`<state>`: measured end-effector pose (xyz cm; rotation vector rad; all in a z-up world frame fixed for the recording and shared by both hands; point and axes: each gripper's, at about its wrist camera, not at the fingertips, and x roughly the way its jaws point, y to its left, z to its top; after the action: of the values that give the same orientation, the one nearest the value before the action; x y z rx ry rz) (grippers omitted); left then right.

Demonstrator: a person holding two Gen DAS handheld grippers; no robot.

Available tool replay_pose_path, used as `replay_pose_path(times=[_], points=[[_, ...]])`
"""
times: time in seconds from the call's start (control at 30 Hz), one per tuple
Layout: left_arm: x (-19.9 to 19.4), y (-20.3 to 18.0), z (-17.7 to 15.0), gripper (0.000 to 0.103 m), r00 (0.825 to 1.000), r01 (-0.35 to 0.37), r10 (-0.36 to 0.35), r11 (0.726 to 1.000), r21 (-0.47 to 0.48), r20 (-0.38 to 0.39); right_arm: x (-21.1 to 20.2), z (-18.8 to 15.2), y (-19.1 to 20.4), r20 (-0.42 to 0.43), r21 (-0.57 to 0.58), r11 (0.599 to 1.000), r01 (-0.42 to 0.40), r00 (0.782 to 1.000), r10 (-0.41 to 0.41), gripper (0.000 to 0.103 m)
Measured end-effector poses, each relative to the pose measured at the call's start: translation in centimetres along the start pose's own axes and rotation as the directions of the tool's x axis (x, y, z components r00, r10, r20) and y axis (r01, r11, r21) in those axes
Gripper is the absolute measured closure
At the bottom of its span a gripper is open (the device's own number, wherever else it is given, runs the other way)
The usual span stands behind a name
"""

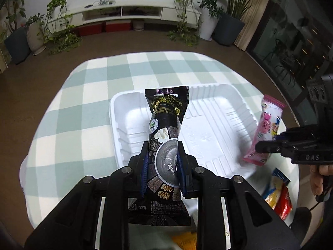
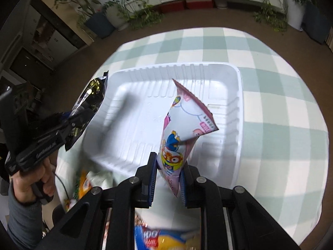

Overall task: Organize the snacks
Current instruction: 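Carry black bar into the white tray with left tool while right tool carries pink packet there, then open both tools to release the packets and lift away from the tray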

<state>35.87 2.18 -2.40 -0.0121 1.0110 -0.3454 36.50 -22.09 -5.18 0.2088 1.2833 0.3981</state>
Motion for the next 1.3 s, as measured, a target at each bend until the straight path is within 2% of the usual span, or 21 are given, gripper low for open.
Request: replay_pose_path(times=[0.3, 0.47, 0.53, 0.63, 0.77, 0.83, 0.97, 1.03, 1.1, 1.2, 1.3], points=[[5.5, 0.1, -1.4, 0.081, 0.994, -0.054, 0.058, 0.997, 0.047, -0.088, 3.5, 2.6, -1.3, -0.071, 0.007, 0.997, 0.073, 0.995, -0.072, 0.082], [6.4, -0.4, -2.2, 0.078, 0.993, -0.067, 0.072, 0.996, 0.059, -0.095, 4.9, 3.2, -1.9, -0.092, -0.006, 0.992, 0.126, 0.988, -0.126, 0.079], [6.6, -0.8, -2.5, 0.077, 0.992, -0.078, 0.085, 0.994, 0.073, -0.098, 5.1, 3.0, -1.7, -0.074, -0.023, 0.989, 0.144, 0.987, -0.145, 0.078], [6.6, -0.9, -2.6, 0.077, 0.991, -0.088, 0.096, 0.993, 0.081, -0.091, 4.9, 3.0, -1.9, -0.066, -0.021, 0.99, 0.142, 0.988, -0.143, 0.077], [5.9, -0.6, -2.4, 0.064, 0.989, -0.118, 0.123, 0.991, 0.067, -0.076, 4.1, 2.7, -2.5, -0.047, 0.012, 0.992, 0.128, 0.991, -0.127, 0.067], [4.9, -0.4, -2.3, 0.058, 0.991, -0.121, 0.124, 0.991, 0.06, -0.058, 3.2, 2.5, -2.7, -0.017, 0.019, 0.992, 0.124, 0.992, -0.123, 0.062], [2.2, -0.2, -2.2, 0.029, 0.992, -0.13, 0.13, 0.991, 0.043, 0.003, -0.3, 2.0, -2.9, 0.085, 0.054, 0.996, 0.072, 0.993, -0.076, 0.043], [0.4, -0.1, -2.3, 0.018, 0.99, -0.133, 0.131, 0.99, 0.04, 0.043, -2.4, 1.4, -2.6, 0.142, 0.057, 0.997, 0.056, 0.988, -0.064, 0.039], [-1.7, -0.1, -2.7, 0.001, 0.989, -0.129, 0.126, 0.991, 0.041, 0.077, -5.0, 0.4, -2.1, 0.205, 0.048, 0.998, 0.042, 0.977, -0.052, 0.035], [-5.5, -0.5, -4.0, 0.0, 0.981, -0.128, 0.119, 0.99, 0.052, 0.154, -8.7, -2.4, -0.7, 0.314, 0.035, 0.999, -0.011, 0.949, -0.001, 0.026], [-9.3, -1.2, -6.6, 0.0, 0.966, -0.136, 0.114, 0.988, 0.078, 0.233, -11.9, -6.4, 1.6, 0.415, -0.002, 0.999, -0.046, 0.909, 0.042, 0.019]])
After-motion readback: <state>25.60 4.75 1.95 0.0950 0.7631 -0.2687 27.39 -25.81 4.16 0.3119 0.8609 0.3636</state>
